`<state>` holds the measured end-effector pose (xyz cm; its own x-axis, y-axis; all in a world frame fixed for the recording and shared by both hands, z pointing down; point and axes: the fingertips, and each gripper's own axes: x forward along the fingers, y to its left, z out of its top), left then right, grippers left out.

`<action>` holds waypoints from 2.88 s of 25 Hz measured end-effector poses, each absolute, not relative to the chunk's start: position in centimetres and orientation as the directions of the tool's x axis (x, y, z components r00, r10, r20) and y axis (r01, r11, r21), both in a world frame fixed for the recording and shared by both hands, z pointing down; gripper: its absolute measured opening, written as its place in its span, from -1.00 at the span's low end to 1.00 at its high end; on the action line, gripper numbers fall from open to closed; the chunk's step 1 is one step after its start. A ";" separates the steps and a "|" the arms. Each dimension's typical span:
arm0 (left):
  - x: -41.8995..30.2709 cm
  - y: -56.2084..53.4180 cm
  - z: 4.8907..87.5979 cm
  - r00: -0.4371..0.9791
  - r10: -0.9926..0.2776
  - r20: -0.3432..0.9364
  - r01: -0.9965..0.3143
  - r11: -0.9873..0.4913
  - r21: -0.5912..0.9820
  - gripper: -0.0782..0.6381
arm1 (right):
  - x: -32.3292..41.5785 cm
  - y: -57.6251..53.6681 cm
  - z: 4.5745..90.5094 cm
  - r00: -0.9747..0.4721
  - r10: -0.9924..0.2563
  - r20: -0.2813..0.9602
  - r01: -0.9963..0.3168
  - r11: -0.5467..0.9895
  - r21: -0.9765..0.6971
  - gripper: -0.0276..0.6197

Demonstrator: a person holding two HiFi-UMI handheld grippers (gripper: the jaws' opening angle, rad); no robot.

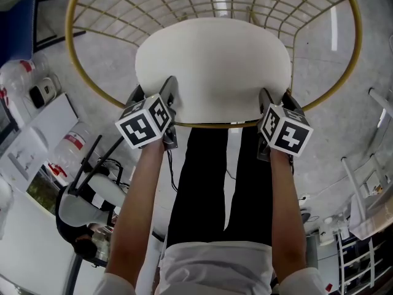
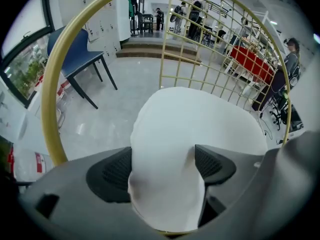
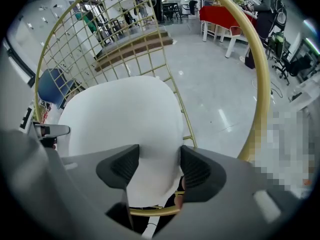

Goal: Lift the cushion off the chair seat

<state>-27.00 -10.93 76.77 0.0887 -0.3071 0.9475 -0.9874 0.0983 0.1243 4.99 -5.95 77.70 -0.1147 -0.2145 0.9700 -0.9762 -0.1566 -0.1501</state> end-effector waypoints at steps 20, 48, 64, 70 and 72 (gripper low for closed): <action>-28.0 -10.1 74.6 0.079 -0.369 0.926 -0.995 0.028 0.096 -0.42 | 4.4 -5.9 76.6 -0.202 -0.261 0.944 -0.963 -0.125 -0.241 -0.54; -27.2 -8.4 71.2 0.161 -0.370 0.915 -0.978 0.062 0.197 -0.50 | 4.9 -6.2 71.8 -0.205 -0.283 0.937 -0.972 -0.055 -0.229 -0.66; -26.5 -9.0 66.9 0.186 -0.379 0.907 -0.975 0.044 0.218 -0.50 | 5.8 -6.5 67.0 -0.207 -0.299 0.932 -0.973 -0.039 -0.228 -0.66; -26.6 -8.7 64.8 0.185 -0.385 0.904 -0.975 0.041 0.217 -0.50 | 5.6 -6.5 64.9 -0.211 -0.307 0.928 -0.973 -0.027 -0.230 -0.67; -26.6 -8.7 64.1 0.185 -0.389 0.902 -0.975 0.041 0.218 -0.50 | 5.7 -6.5 64.1 -0.213 -0.311 0.926 -0.973 -0.022 -0.231 -0.67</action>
<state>-26.55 -8.72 64.05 0.1854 -0.3890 0.9024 -0.9750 0.0415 0.2182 5.66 -6.51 64.08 -0.2132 -0.3110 0.9262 -0.9726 -0.0221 -0.2313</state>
